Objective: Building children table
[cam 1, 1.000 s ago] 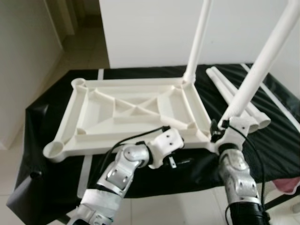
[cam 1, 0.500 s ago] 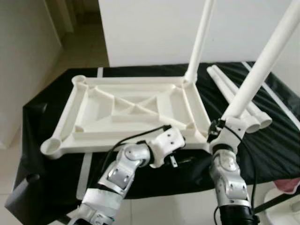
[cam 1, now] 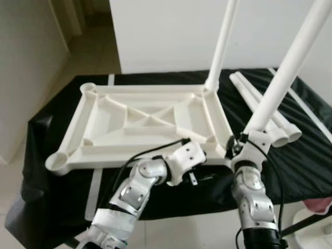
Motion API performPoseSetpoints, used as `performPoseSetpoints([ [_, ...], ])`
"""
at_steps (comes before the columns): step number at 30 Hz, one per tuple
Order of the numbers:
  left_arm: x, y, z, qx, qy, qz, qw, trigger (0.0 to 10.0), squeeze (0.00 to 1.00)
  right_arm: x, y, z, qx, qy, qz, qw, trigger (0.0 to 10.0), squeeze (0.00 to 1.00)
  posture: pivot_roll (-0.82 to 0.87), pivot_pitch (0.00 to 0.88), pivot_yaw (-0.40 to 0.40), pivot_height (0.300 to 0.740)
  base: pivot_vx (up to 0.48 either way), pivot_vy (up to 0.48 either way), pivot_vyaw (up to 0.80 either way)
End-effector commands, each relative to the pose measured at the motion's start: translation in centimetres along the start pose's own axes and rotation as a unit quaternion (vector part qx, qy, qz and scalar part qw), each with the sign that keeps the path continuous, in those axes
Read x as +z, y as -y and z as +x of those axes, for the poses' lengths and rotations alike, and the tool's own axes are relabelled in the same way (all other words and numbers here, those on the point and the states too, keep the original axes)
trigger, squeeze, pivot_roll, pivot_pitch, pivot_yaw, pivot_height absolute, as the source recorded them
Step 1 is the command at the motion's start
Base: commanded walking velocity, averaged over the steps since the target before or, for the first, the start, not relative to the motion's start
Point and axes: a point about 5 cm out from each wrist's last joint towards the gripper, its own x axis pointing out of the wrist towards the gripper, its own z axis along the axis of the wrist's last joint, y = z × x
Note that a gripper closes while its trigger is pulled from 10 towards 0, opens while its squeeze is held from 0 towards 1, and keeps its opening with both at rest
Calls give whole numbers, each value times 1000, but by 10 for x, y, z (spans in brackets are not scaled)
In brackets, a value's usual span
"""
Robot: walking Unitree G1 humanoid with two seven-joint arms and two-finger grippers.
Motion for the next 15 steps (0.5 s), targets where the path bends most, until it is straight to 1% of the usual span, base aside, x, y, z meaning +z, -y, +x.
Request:
performPoseSetpoints([
  [1,-4,-4,-1,41,-10,2,999,10000,0,-8,-3,-6,10,-16,4,1000,10000,1000,30,0,-5,740,0,0,0],
  [2,-4,-4,-1,42,-10,0,999,10000,0,-7,-2,-6,13,-14,1,1000,10000,1000,30,0,-5,740,0,0,0],
  [3,-2,-4,0,41,-7,0,999,10000,0,-5,0,-6,30,-7,-3,1000,10000,1000,28,0,-4,740,0,0,0],
  [9,-1,-4,0,40,-5,2,999,10000,0,-3,2,-6,45,-3,-7,999,10000,1000,25,0,-1,740,0,0,0],
  [10,-1,-5,0,40,-5,3,999,10000,0,-2,3,-6,58,-1,-7,998,10000,1000,23,0,1,740,0,0,0],
  [11,0,-5,0,39,-5,4,999,10000,0,1,8,-6,78,4,-10,997,10000,608,16,0,5,740,0,0,0],
  [14,0,-6,0,39,-5,6,999,10000,0,3,12,-5,93,7,-12,996,10000,608,16,0,5,740,0,0,0],
  [15,0,-6,0,38,-5,7,999,10000,0,5,17,-5,104,11,-15,994,10000,0,13,0,7,740,0,0,0],
])
